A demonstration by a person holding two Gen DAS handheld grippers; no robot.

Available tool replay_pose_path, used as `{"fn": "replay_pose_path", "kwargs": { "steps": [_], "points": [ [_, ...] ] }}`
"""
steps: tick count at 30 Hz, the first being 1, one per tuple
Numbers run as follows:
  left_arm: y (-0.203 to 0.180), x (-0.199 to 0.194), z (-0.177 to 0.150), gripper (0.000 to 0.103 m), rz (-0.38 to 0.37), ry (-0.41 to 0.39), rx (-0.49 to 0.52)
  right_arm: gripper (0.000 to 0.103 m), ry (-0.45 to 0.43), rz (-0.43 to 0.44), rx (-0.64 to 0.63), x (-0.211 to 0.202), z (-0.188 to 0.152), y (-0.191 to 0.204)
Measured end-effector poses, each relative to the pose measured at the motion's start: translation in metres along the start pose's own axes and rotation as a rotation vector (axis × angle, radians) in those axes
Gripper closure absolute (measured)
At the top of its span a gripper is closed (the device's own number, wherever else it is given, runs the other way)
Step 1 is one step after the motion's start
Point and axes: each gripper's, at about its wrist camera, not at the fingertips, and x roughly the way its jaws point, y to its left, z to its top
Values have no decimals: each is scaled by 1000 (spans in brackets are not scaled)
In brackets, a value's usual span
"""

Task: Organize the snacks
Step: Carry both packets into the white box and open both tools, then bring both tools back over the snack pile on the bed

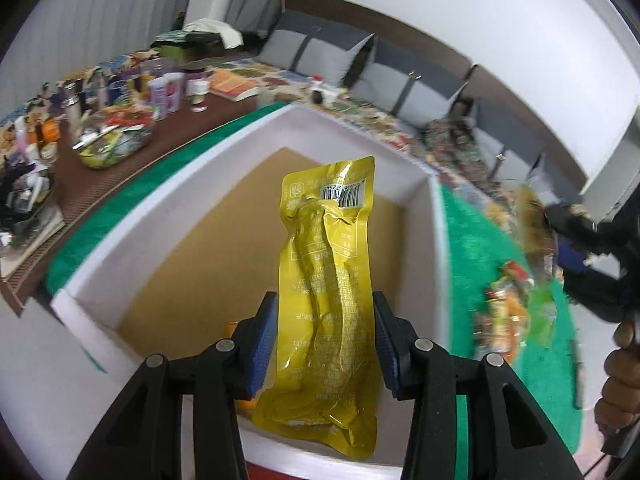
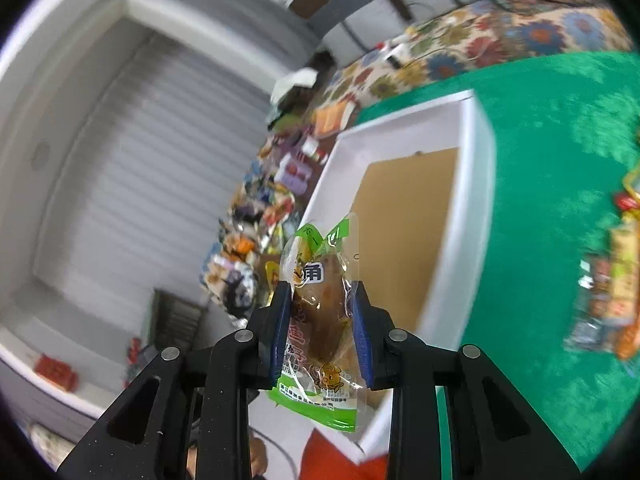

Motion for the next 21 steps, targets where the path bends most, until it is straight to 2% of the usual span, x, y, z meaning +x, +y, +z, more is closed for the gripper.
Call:
{"fn": "replay_pose_path", "kwargs": {
  "steps": [1, 4, 5, 8, 12, 16, 19, 21],
  "points": [
    [4, 5, -2, 53, 26, 11, -2, 71, 8, -4, -10, 14, -1, 5],
    [18, 15, -8, 20, 68, 14, -24, 48, 46, -48, -19, 48, -3, 5],
    [20, 14, -8, 16, 76, 2, -27, 46, 43, -56, -21, 50, -6, 4],
    [14, 5, -15, 13, 65, -30, -39, 38, 1, -103, -75, 35, -12, 2],
    [-22, -7, -22, 12, -16, -60, -6, 31, -76, -313, -237, 2, -25, -20],
    [-86, -14, -36, 5, -122, -63, 89, 30, -106, -589, -386, -36, -58, -82],
    [-141, -12, -56, 2, -205, -36, 168, 30, -114, -756, -368, -77, -86, -146],
    [-179, 4, -76, 1, -243, 18, 222, 30, -118, -858, -310, -112, -105, -191]
  ]
}}
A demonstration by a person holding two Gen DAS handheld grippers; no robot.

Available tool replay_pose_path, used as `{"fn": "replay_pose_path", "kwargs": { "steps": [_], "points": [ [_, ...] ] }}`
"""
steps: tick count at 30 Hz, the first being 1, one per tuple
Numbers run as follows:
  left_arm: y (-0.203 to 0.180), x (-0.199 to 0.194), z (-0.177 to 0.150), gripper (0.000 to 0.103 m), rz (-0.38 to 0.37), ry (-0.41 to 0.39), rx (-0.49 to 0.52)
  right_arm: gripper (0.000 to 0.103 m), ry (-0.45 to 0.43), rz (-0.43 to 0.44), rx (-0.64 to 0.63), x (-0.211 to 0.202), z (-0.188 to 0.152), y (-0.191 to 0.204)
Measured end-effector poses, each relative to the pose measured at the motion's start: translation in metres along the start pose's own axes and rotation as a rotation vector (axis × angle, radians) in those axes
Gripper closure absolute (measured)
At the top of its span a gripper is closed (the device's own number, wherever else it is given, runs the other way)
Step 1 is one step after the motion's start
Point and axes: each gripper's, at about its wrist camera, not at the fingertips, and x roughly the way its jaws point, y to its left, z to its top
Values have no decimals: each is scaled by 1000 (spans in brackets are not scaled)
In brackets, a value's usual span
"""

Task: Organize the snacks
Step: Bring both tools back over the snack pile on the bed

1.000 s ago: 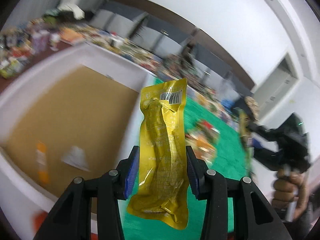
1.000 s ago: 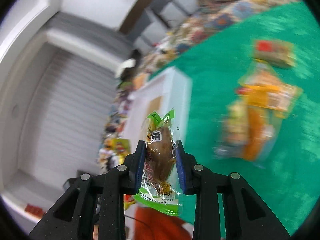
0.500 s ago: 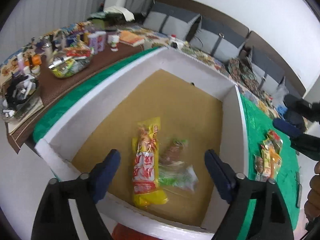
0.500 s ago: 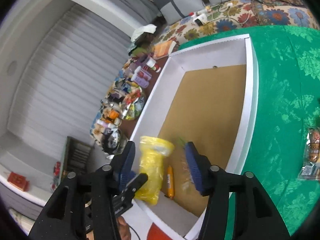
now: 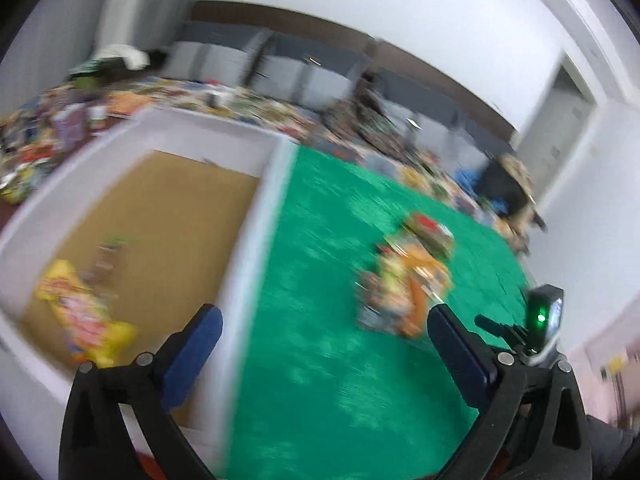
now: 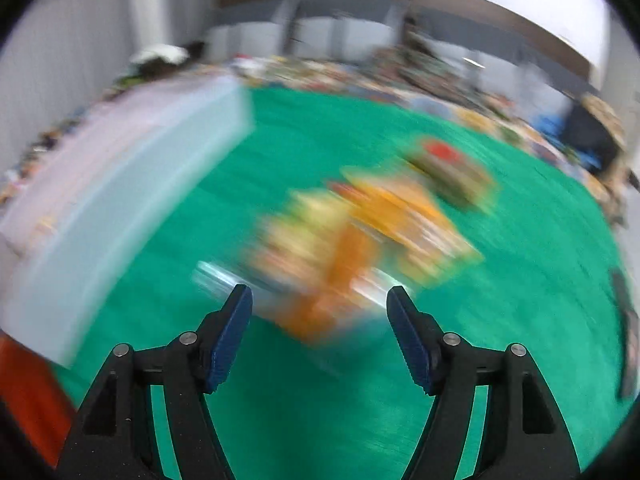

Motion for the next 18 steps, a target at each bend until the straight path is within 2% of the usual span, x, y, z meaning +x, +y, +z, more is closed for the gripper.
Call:
{"fn": "replay_pose_path", "kwargs": {
  "steps": [4, 6, 9, 13, 15, 18],
  "points": [
    [-37, 61, -29, 1, 12, 107, 46, 29, 40, -145, 70, 9, -43, -74],
    [-47, 94, -44, 1, 72, 151, 69, 29, 41, -183, 111, 8, -56, -103],
    [-46, 133, -55, 2, 157, 192, 86, 29, 29, -200, 153, 6, -64, -125],
    [-41, 158, -54, 2, 197, 171, 88, 28, 43, -198, 199, 18, -69, -144],
    [-41, 170, -51, 2, 222, 167, 121, 25, 35, -179, 227, 14, -74, -148],
    [-37, 185, -53, 2, 238, 194, 155, 21, 37, -153, 254, 13, -76, -151]
  ]
}}
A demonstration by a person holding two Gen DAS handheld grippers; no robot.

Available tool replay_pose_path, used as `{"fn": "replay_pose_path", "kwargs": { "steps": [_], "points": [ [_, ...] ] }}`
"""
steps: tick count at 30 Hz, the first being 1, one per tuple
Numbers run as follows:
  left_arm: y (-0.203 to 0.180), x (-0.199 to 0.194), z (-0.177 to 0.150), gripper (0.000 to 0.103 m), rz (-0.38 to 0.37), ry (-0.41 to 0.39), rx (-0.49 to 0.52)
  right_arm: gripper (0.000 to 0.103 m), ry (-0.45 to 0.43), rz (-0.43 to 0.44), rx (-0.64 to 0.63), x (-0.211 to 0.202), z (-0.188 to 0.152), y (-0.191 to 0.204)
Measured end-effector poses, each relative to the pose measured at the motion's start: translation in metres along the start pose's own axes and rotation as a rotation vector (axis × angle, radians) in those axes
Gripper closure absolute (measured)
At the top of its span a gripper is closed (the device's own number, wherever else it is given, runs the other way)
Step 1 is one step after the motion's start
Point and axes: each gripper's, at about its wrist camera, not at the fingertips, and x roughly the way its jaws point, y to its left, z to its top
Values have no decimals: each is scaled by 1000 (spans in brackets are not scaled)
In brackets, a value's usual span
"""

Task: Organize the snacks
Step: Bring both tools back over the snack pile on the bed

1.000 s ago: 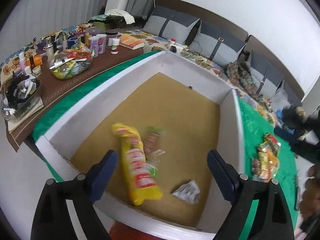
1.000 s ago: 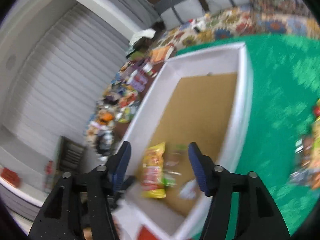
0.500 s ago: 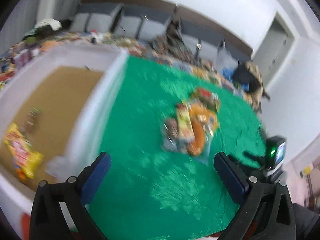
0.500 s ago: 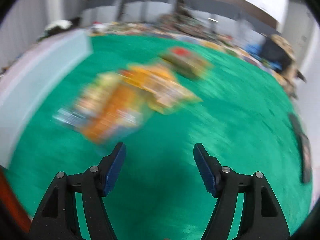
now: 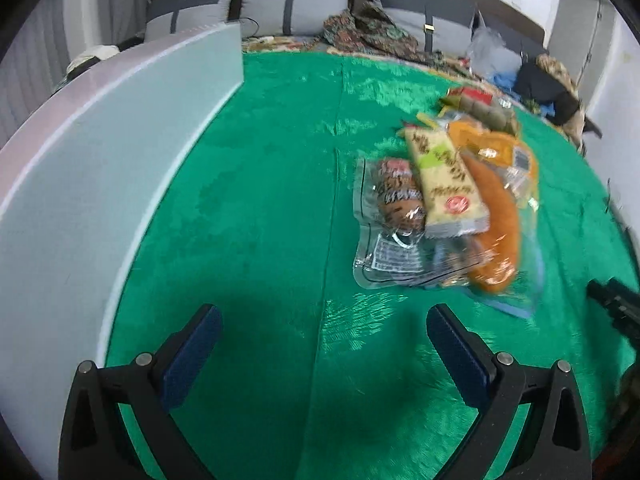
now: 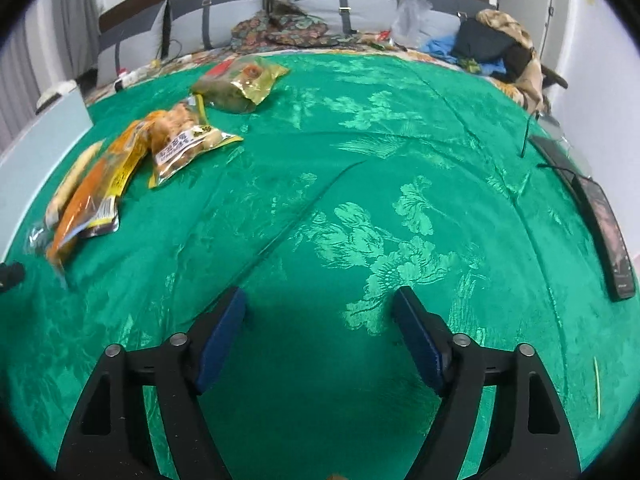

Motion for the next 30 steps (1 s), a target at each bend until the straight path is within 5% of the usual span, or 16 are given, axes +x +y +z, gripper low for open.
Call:
{"fn": "replay_pose_path", "kwargs": {
  "steps": [30],
  "points": [
    [-4, 6, -5, 0, 54, -29, 46, 13, 10, 1, -7, -1, -2, 3]
  ]
}}
